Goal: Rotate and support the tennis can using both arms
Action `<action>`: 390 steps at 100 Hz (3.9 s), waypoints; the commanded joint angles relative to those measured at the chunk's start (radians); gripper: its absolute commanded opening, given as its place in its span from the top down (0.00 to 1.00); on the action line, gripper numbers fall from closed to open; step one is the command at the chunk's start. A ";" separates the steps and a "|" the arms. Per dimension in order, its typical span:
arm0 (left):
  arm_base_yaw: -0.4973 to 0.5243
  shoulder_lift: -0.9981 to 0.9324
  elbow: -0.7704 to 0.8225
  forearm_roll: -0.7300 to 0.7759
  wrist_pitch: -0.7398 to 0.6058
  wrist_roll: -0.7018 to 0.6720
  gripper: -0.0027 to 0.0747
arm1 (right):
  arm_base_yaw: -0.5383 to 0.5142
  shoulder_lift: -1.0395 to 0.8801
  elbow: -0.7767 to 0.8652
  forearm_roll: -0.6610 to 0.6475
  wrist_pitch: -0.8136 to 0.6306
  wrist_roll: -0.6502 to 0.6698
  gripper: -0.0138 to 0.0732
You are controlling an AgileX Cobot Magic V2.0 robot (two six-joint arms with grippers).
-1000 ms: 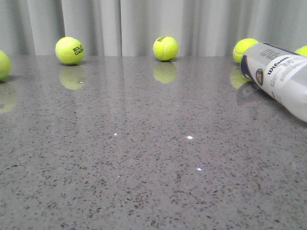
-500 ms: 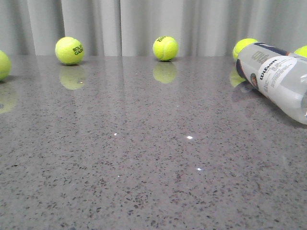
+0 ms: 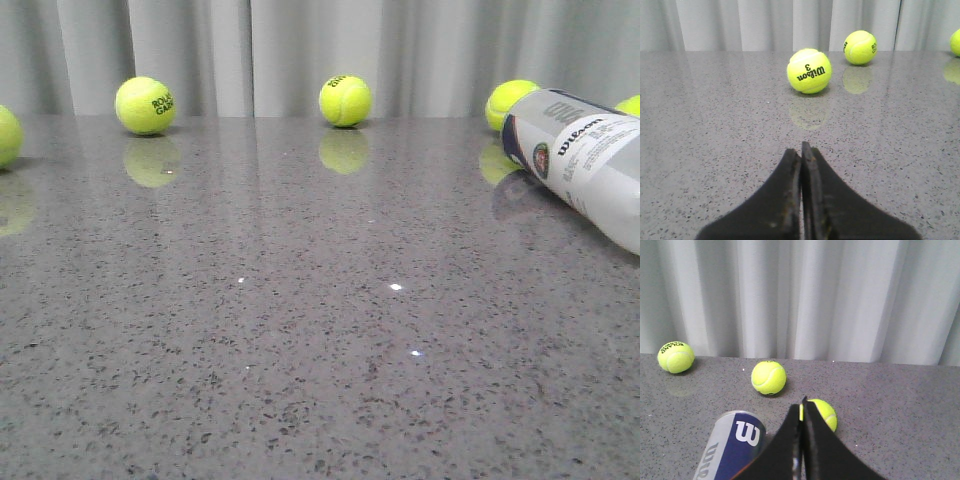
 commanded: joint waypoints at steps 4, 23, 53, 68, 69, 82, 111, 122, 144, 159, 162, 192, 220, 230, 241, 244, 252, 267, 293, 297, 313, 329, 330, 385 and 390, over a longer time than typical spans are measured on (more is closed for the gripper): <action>0.002 -0.035 0.044 0.000 -0.078 -0.011 0.99 | 0.003 0.048 -0.116 0.001 0.069 0.002 0.90; 0.002 -0.035 0.044 0.000 -0.078 -0.011 0.99 | 0.068 0.166 -0.282 0.007 0.368 0.002 0.46; 0.002 -0.035 0.044 0.000 -0.078 -0.011 0.99 | 0.148 0.323 -0.424 0.167 0.616 0.002 0.12; 0.002 -0.035 0.044 0.000 -0.078 -0.011 0.99 | 0.148 0.423 -0.468 0.242 0.705 0.002 0.12; 0.002 -0.035 0.044 0.000 -0.078 -0.011 0.99 | 0.148 0.428 -0.469 0.244 0.707 0.002 0.12; 0.002 -0.035 0.044 0.000 -0.078 -0.011 0.99 | 0.148 0.515 -0.472 0.266 0.692 0.002 0.12; 0.002 -0.035 0.044 0.000 -0.078 -0.011 0.99 | 0.148 0.703 -0.472 0.305 0.666 0.001 0.12; 0.002 -0.035 0.044 0.000 -0.078 -0.011 0.99 | 0.148 0.745 -0.472 0.305 0.656 0.001 0.15; 0.002 -0.035 0.044 0.000 -0.078 -0.011 0.99 | 0.148 0.748 -0.491 0.307 0.676 0.001 0.44; 0.002 -0.035 0.044 0.000 -0.078 -0.011 0.99 | 0.164 0.748 -0.600 0.307 0.776 -0.082 0.47; 0.002 -0.035 0.044 0.000 -0.078 -0.011 0.99 | 0.175 0.748 -0.626 0.308 0.801 -0.119 0.47; 0.002 -0.035 0.044 0.000 -0.078 -0.011 0.99 | 0.334 0.785 -0.798 0.311 0.911 -0.607 0.47; 0.002 -0.035 0.044 0.000 -0.078 -0.011 0.99 | 0.500 0.857 -0.798 0.311 0.862 -1.197 0.47; 0.002 -0.035 0.044 0.000 -0.078 -0.011 0.99 | 0.538 0.893 -0.798 0.311 0.860 -1.323 0.47; 0.002 -0.035 0.044 0.000 -0.078 -0.011 0.99 | 0.554 0.932 -0.798 0.321 0.856 -1.339 0.47; 0.002 -0.035 0.044 0.000 -0.078 -0.011 0.99 | 0.555 0.942 -0.798 0.323 0.856 -1.339 0.47; 0.002 -0.035 0.044 0.000 -0.078 -0.011 0.99 | 0.555 0.966 -0.798 0.330 0.857 -1.338 0.47; 0.002 -0.035 0.044 0.000 -0.078 -0.011 0.99 | 0.555 0.975 -0.798 0.330 0.868 -1.338 0.39; 0.002 -0.035 0.044 0.000 -0.078 -0.011 0.99 | 0.555 0.975 -0.798 0.330 0.883 -1.338 0.10; 0.002 -0.035 0.044 0.000 -0.078 -0.011 0.99 | 0.555 0.975 -0.798 0.329 0.885 -1.338 0.10; 0.002 -0.035 0.044 0.000 -0.078 -0.011 0.99 | 0.555 0.964 -0.798 0.329 0.886 -1.338 0.10; 0.002 -0.035 0.044 0.000 -0.078 -0.011 0.99 | 0.555 0.932 -0.799 0.329 0.896 -1.338 0.10; 0.002 -0.035 0.044 0.000 -0.078 -0.011 0.99 | 0.555 0.928 -0.799 0.329 0.899 -1.338 0.10; 0.002 -0.035 0.044 0.000 -0.078 -0.011 0.99 | 0.555 0.743 -0.800 0.328 1.005 -0.866 0.76; 0.002 -0.035 0.044 0.000 -0.078 -0.011 0.99 | 0.555 0.741 -0.800 0.327 1.026 -0.826 0.92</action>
